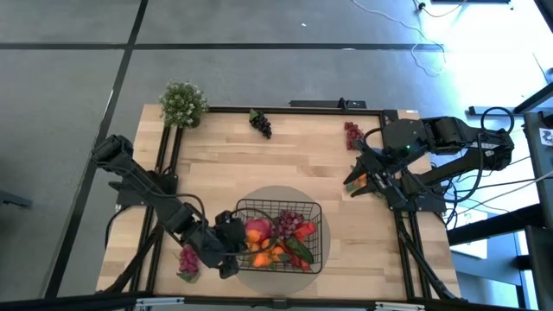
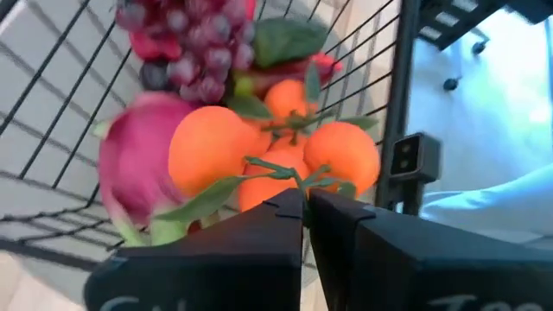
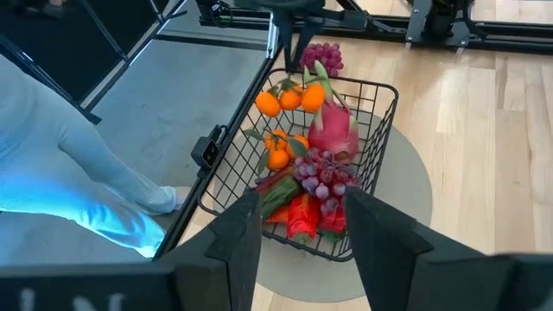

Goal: Build produce basket
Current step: Put the bottom oranges into the black wire basket

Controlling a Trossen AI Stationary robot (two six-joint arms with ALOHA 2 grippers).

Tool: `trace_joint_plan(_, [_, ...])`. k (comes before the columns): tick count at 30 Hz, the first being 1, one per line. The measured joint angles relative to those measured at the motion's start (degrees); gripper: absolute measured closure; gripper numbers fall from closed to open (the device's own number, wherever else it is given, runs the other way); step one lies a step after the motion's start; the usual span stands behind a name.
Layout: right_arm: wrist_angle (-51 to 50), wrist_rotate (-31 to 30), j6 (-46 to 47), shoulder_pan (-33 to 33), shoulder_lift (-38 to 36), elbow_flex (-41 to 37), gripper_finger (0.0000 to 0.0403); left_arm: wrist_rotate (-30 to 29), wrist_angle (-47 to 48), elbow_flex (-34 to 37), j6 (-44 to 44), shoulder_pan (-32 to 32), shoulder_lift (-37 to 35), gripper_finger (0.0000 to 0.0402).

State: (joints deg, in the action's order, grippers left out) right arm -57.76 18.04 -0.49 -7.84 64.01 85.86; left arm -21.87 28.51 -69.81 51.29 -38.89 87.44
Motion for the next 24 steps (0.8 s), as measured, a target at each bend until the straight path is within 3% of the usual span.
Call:
trace_joint_plan(13, [-0.6, -0.02, -0.02, 0.01, 0.0, 0.0, 0.0249, 6.7, -0.06, 1.91, 0.7, 1.09, 4.21, 0.0399])
trace_joint_plan(24, [-0.58, 0.0, 0.0, 0.0, 0.0, 0.0, 0.0249, 11.24, -0.08, 1.89, 3.59, 2.65, 4.13, 0.0345])
